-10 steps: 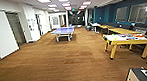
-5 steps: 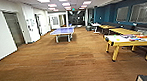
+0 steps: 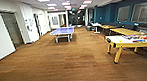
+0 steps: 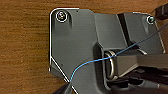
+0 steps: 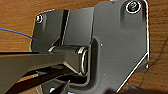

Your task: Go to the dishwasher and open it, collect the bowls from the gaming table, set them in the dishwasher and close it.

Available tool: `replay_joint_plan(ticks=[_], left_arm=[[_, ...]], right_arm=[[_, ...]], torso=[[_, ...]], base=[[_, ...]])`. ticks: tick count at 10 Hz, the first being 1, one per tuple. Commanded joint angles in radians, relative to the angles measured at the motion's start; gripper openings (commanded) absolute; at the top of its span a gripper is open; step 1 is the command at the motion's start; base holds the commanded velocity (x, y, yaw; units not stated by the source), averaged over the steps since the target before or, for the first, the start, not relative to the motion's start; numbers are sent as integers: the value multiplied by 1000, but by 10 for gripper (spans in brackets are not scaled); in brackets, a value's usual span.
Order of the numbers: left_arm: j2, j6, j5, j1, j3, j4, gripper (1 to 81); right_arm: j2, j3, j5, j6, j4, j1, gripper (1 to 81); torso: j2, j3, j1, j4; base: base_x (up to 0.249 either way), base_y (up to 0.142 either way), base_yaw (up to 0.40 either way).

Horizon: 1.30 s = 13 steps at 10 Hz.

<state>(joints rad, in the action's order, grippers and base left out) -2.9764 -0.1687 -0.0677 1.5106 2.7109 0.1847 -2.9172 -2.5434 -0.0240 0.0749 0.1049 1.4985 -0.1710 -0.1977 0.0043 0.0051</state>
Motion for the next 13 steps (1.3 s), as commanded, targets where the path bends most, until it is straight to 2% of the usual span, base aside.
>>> replay_joint_plan(ticks=[1,13], left_arm=[[8,3,49,-51,3,4,811],[5,6,49,-51,3,6,811]], right_arm=[[-1,2,-50,-1,1,-53,811],[-6,-4,-50,-1,1,-56,811]], torso=[[0,0,0,0],[0,0,0,0]], base=[[263,0,0],[274,0,0]])
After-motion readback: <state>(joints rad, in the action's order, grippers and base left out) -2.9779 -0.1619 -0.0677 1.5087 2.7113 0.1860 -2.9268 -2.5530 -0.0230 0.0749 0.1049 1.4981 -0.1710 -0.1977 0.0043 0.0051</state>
